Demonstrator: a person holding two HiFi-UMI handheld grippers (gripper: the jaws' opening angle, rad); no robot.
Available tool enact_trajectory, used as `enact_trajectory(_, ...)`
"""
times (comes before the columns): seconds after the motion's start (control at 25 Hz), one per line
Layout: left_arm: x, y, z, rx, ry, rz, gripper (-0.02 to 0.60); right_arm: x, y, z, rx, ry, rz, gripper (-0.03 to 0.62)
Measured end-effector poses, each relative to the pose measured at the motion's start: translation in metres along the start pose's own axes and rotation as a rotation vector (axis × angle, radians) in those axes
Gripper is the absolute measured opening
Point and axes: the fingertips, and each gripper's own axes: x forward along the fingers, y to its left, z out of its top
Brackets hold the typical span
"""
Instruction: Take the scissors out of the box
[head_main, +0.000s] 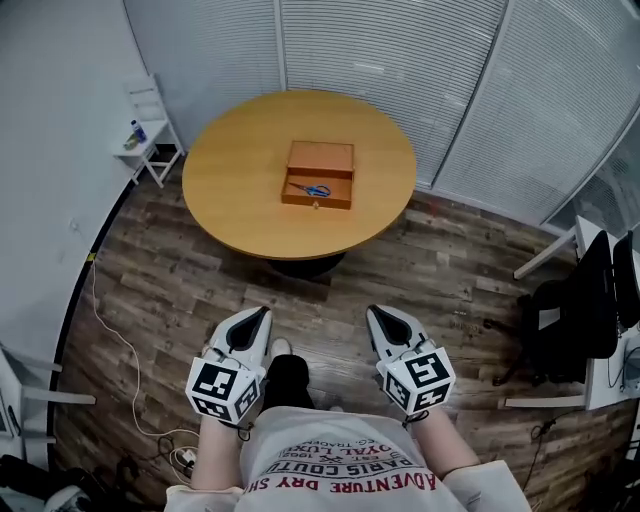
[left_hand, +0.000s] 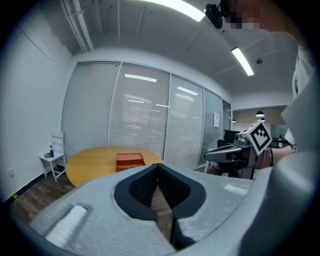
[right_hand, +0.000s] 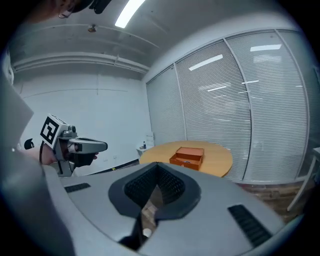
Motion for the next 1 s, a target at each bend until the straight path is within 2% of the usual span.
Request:
enact_trajectory(0.16, 0.056, 0.044, 0.016, -0.004, -0.024, -0.04, 0.009, 0.054, -0.025, 0.014, 0.052, -0.007, -0.041, 0.008)
enact_trajectory(0.32, 0.113, 0.089, 0.042, 0.007, -0.039, -0.123, 0.009, 0.115, -0.043, 0.041, 0.068, -0.021, -0.106, 0.008)
enact_trajectory(0.6, 0.198, 0.172, 0.082, 0.057, -0.051, -0.242, 0.009, 0.219, -0.085, 0.094, 0.06, -0.043, -0.231, 0.008)
enact_trajectory(0.8, 0.239, 0.216, 0.102, 0.042, -0.09, -0.279, 0.009, 0.288, -0.089, 0.105, 0.058, -0.004, -0.186, 0.008)
enact_trajectory(1.0, 0.272, 0.239, 0.086, 0.002, -0.045, -0.256, 0.009, 0.334, -0.106, 0.086, 0.048, 0.094, -0.148, 0.008)
